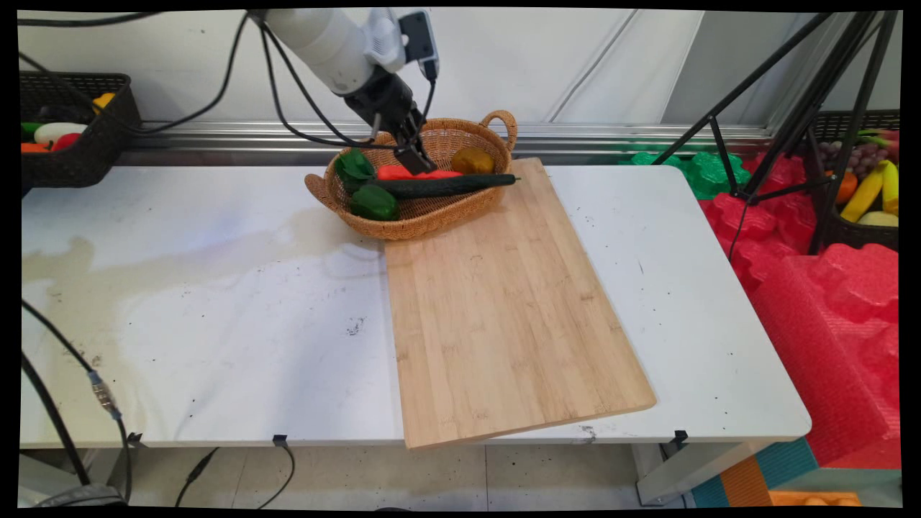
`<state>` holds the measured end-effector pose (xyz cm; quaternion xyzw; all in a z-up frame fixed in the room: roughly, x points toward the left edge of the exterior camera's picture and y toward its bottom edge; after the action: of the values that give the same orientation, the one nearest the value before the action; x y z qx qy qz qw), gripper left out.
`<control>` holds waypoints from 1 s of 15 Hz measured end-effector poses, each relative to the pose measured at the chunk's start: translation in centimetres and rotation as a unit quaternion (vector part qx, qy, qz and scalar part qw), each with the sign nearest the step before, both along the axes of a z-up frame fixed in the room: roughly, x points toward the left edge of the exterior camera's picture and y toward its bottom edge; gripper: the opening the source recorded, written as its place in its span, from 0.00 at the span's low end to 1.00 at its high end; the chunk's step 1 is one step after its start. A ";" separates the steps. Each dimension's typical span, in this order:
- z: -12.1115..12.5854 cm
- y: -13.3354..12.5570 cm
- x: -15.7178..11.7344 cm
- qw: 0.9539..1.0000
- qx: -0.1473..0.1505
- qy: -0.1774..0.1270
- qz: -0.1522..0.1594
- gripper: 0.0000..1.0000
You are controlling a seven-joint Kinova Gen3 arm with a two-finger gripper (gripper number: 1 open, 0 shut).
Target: Pick up the cucumber from the vegetable basket
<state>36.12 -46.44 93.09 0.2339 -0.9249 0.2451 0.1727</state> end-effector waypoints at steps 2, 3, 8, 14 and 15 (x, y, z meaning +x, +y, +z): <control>-1.0 -1.2 -0.2 1.000 0.007 -0.011 -0.012 1.00; -1.7 -1.9 -0.3 1.000 0.011 -0.018 -0.019 1.00; -5.0 -4.9 -0.6 0.996 0.033 -0.056 -0.059 1.00; -7.1 -6.8 -0.6 0.991 0.049 -0.082 -0.095 1.00; -7.5 -7.1 -0.6 0.990 0.051 -0.087 -0.101 1.00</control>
<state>35.48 -53.51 85.63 0.1253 -0.9666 0.1982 0.1038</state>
